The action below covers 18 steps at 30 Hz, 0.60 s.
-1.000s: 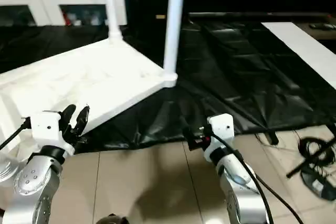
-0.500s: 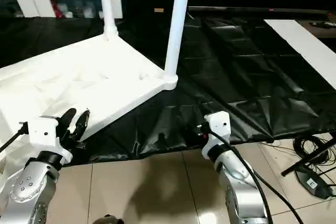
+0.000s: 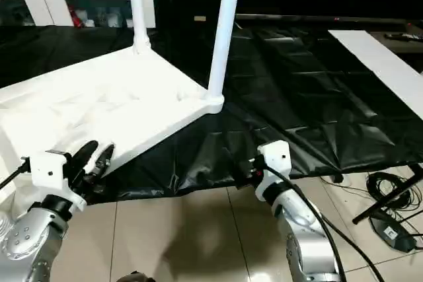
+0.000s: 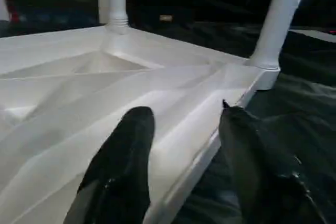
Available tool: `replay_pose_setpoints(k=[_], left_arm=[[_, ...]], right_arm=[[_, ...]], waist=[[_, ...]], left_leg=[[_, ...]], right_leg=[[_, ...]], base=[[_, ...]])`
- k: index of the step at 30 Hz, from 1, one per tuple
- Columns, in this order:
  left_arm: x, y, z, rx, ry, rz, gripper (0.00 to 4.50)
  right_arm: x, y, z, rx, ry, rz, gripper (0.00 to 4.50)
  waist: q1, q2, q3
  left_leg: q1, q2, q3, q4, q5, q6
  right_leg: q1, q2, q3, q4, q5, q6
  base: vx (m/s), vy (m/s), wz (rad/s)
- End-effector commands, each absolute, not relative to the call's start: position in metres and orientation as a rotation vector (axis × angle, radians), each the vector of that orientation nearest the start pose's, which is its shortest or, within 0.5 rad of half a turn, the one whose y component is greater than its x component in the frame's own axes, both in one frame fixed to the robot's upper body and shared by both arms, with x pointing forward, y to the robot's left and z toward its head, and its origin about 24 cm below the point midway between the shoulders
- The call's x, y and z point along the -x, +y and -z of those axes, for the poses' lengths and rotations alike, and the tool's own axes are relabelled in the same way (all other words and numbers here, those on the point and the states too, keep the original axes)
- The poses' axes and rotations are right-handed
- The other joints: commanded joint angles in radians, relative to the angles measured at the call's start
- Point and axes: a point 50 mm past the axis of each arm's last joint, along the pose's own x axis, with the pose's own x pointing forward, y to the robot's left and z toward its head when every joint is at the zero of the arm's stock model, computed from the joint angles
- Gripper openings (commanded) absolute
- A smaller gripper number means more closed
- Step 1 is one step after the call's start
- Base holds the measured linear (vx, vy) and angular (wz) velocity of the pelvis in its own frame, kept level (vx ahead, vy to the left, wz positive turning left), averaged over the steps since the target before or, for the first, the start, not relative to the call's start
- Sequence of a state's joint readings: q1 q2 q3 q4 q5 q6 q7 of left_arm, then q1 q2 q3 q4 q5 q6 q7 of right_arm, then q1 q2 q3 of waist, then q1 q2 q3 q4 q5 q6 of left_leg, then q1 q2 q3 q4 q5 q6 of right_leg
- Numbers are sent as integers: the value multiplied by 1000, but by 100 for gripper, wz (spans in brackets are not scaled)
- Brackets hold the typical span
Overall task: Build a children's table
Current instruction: Rotate leg to tighten
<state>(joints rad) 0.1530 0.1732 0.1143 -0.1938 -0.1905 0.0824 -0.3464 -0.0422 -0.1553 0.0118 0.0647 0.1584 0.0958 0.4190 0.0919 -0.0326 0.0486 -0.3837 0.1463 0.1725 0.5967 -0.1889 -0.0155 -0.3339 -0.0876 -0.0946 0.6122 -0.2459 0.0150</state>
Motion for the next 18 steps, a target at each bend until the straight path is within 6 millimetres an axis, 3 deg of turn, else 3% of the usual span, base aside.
replay_pose_setpoints(k=[1,5,6,8,10,12,14,15,16,18], left_arm=[[-220,196,-55,-32,18,226,263],[-218,195,-56,0,16,252,263],[-216,195,-56,24,16,267,299],[-207,194,-57,63,14,338,303],[-203,197,-57,58,18,359,304],[-204,206,-55,-15,37,316,343],[-207,212,-55,-69,45,276,346],[-211,212,-57,-61,40,277,341],[-212,212,-57,-55,39,280,366],[-214,209,-59,-50,38,307,366]], right_arm=[[-260,-157,-34,-17,107,-438,450],[-263,-153,-36,-8,92,-468,450],[-263,-153,-37,-13,90,-468,450],[-264,-152,-37,-17,89,-470,450],[-263,-150,-36,-20,91,-480,450],[-262,-147,-35,-27,99,-498,450],[-264,-143,-34,-26,107,-519,450],[-271,-137,-36,-18,98,-543,450],[-273,-135,-37,-16,95,-549,450],[-287,-126,-42,1,85,-587,450]], waist=[[3,8,-37],[4,10,-42],[3,9,-42],[4,7,-44],[2,7,-44],[2,6,-41],[1,13,-39],[-1,11,-38],[-2,12,-38],[-3,15,-38]], left_leg=[[23,103,-49,-108,-363,-67],[22,104,-46,-103,-300,-48],[20,103,-46,-103,-288,-44],[20,104,-44,-101,-254,-30],[21,102,-41,-100,-248,-21],[19,100,-41,-101,-257,-12],[24,102,-42,-103,-298,-25],[24,102,-43,-105,-308,-31],[25,101,-44,-107,-331,-46],[28,103,-45,-108,-358,-71]], right_leg=[[-1,-92,73,-84,-179,-133],[3,-91,72,-75,-92,-151],[5,-90,71,-72,-75,-154],[7,-89,69,-66,-23,-170],[7,-86,69,-65,-10,-172],[7,-84,69,-67,-27,-168],[3,-84,71,-73,-77,-158],[3,-85,71,-74,-91,-156],[1,-87,70,-75,-126,-163],[-3,-88,71,-76,-160,-167]], base=[[0,0,0],[0,0,0],[0,0,0],[0,0,0],[0,0,0],[0,0,0],[0,0,0],[0,0,0],[0,0,0],[0,0,0]])
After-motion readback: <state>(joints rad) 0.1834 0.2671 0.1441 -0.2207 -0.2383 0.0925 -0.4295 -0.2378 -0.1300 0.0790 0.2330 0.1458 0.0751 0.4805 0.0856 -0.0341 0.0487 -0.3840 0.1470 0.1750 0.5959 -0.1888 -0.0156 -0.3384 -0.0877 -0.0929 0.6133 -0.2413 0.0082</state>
